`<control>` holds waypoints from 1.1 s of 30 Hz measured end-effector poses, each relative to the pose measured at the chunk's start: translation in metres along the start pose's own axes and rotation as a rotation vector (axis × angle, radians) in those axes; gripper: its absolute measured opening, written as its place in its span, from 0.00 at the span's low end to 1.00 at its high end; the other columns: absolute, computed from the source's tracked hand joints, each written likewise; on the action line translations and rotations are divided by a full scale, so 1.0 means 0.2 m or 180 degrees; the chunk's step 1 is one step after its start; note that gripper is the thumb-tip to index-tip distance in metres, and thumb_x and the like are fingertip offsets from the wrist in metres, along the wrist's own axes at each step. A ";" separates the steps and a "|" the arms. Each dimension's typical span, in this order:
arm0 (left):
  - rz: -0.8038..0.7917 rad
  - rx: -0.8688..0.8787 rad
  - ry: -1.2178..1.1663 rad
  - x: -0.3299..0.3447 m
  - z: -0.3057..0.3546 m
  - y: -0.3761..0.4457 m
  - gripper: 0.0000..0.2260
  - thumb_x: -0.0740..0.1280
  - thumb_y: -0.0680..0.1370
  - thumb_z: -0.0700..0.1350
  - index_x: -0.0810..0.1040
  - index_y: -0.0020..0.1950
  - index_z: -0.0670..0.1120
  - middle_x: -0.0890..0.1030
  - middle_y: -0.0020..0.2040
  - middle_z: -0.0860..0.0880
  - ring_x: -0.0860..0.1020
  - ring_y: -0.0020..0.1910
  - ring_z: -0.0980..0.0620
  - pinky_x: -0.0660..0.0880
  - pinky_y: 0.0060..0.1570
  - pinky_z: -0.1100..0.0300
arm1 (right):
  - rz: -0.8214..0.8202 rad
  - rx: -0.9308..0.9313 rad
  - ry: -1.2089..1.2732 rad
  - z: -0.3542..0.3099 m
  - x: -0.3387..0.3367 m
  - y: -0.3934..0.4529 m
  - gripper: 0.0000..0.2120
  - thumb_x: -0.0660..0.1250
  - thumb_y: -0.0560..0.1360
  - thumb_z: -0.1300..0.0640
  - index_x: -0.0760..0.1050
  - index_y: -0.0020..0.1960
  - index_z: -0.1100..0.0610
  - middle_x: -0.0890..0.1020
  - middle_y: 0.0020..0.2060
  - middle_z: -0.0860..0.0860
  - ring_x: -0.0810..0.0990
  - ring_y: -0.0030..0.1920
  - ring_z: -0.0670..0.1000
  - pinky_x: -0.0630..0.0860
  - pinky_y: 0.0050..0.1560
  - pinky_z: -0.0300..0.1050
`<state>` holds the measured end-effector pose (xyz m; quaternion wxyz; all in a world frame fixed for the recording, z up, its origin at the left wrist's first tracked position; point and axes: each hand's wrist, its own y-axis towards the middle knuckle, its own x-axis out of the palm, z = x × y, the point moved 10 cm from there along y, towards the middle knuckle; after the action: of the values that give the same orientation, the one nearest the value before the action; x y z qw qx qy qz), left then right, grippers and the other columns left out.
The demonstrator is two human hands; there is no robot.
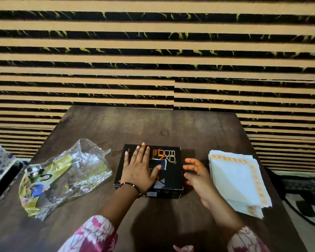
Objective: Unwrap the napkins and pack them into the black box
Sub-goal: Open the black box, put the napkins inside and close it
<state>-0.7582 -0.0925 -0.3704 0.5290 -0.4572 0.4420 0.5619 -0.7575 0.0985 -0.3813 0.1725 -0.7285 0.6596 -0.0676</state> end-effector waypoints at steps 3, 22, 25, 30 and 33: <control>0.0050 -0.0058 -0.0016 -0.01 -0.01 -0.01 0.39 0.36 0.69 0.67 0.47 0.76 0.49 0.46 0.78 0.52 0.43 0.76 0.53 0.35 0.72 0.48 | -0.0142 0.0010 -0.0141 0.00 0.01 0.04 0.19 0.61 0.73 0.71 0.70 0.58 0.53 0.77 0.46 0.50 0.76 0.44 0.45 0.72 0.41 0.38; 0.0154 -0.0150 -0.0115 -0.04 -0.01 -0.01 0.38 0.40 0.69 0.68 0.51 0.75 0.51 0.50 0.77 0.54 0.46 0.76 0.56 0.40 0.75 0.49 | -0.0914 0.0648 0.0304 0.12 0.04 0.13 0.17 0.63 0.72 0.70 0.71 0.59 0.59 0.77 0.57 0.62 0.79 0.48 0.54 0.77 0.36 0.45; 0.0137 -0.0158 -0.0113 -0.04 -0.01 -0.01 0.38 0.40 0.69 0.68 0.51 0.75 0.51 0.49 0.77 0.54 0.46 0.76 0.56 0.40 0.75 0.49 | -0.0919 0.0642 0.0391 0.14 0.04 0.12 0.17 0.63 0.73 0.69 0.71 0.59 0.58 0.77 0.58 0.62 0.78 0.49 0.54 0.77 0.36 0.47; 0.0120 -0.0158 -0.0093 -0.03 -0.01 -0.01 0.38 0.40 0.69 0.68 0.50 0.75 0.52 0.49 0.77 0.54 0.46 0.76 0.56 0.40 0.75 0.49 | -0.0904 0.0658 0.0462 0.14 0.04 0.12 0.14 0.63 0.73 0.68 0.73 0.56 0.56 0.78 0.57 0.60 0.79 0.50 0.54 0.78 0.39 0.50; 0.0151 -0.0153 -0.0124 -0.03 -0.01 -0.01 0.38 0.40 0.69 0.68 0.51 0.75 0.52 0.50 0.77 0.54 0.46 0.76 0.56 0.41 0.75 0.48 | -0.0918 0.0666 0.0443 0.14 0.04 0.12 0.14 0.65 0.73 0.67 0.73 0.57 0.56 0.79 0.56 0.59 0.80 0.52 0.56 0.78 0.43 0.53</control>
<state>-0.7559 -0.0954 -0.3648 0.5129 -0.4482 0.4287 0.5936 -0.7705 0.0941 -0.4160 0.1898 -0.7871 0.5480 -0.2101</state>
